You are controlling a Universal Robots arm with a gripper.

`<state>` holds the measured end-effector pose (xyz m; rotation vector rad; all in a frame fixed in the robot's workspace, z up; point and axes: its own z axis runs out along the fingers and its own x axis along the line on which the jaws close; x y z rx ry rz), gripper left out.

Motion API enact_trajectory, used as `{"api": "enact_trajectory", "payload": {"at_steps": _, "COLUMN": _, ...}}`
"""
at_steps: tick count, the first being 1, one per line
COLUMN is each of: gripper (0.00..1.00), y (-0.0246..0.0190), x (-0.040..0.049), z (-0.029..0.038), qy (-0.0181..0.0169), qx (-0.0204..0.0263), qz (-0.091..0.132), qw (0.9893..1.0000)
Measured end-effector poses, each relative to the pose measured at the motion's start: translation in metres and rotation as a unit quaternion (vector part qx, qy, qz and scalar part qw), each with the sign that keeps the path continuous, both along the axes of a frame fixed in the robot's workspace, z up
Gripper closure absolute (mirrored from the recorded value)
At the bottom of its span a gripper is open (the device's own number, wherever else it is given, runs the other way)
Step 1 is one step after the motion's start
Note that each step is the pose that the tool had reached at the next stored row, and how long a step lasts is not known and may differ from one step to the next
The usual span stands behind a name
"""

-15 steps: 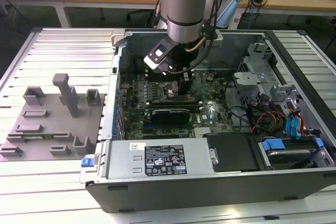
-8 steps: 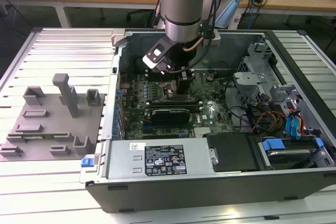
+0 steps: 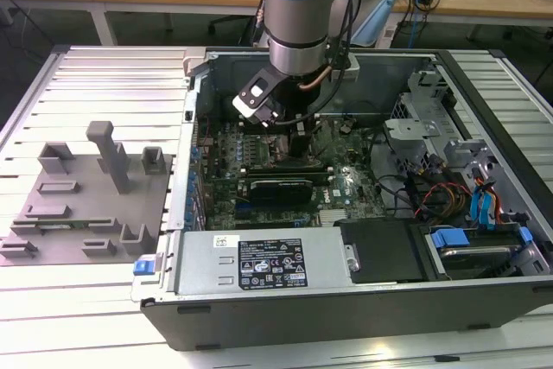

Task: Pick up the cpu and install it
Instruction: 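Place the cpu into insertion slot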

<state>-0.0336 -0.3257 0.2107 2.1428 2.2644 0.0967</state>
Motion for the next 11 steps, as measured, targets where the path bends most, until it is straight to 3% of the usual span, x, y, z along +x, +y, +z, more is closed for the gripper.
{"api": "enact_trajectory", "payload": {"at_steps": 11, "gripper": 0.45, "y": 0.0002, "x": -0.0021, "z": -0.0075, "qy": 0.0000, "qx": 0.0002, "qz": -0.022, "qw": 0.9997}}
